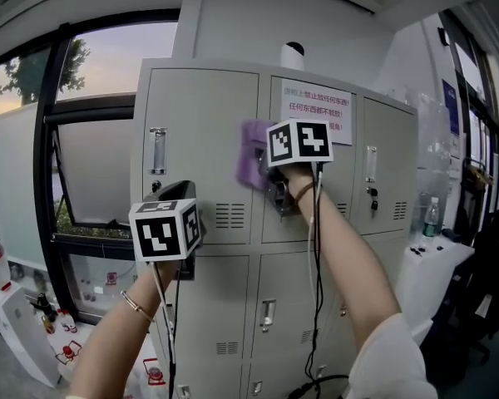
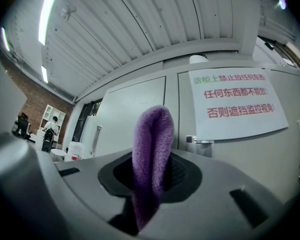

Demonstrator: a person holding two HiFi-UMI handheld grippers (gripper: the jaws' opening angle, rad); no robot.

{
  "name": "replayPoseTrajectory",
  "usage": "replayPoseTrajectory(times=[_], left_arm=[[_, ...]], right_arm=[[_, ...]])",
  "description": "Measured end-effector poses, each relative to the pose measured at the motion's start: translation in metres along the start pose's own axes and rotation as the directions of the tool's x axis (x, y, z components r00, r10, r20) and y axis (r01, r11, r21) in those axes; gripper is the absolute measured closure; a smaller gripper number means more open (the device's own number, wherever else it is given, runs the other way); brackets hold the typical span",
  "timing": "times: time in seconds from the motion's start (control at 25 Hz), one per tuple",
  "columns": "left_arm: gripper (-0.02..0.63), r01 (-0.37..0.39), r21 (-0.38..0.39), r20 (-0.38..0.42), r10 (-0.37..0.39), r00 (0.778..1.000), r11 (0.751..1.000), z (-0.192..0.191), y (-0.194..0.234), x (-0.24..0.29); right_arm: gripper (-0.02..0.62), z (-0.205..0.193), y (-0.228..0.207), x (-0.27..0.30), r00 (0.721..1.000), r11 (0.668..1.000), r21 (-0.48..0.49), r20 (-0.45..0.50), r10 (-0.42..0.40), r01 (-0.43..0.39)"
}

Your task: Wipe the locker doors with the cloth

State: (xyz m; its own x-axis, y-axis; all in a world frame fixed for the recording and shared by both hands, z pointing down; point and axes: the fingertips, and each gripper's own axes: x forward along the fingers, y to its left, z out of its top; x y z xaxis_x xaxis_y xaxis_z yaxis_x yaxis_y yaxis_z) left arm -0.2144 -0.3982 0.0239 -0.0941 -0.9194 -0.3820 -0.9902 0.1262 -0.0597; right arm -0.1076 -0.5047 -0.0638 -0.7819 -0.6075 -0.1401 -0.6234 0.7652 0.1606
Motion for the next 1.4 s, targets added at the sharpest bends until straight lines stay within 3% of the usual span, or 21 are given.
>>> replayPoseTrajectory(times=[0.48,1.4], left_arm=[[0.597,0.052,0.000,-0.006,-0.052,0.999,0.999,-0.005,-0.060,0.028],[0.597,0.206,-0.005,-0.011,-0.206,0.978,0.978,-0.013,-0.198,0.062]], right_arm=[[0.520,-0.006,-0.070,-0.032,0.999,0.999,0.016,0.003,-0.051,0.051],[0.518,-0.025,-0.212,-0.101,0.970,0.969,0.050,-0.008,-0.244,0.244]])
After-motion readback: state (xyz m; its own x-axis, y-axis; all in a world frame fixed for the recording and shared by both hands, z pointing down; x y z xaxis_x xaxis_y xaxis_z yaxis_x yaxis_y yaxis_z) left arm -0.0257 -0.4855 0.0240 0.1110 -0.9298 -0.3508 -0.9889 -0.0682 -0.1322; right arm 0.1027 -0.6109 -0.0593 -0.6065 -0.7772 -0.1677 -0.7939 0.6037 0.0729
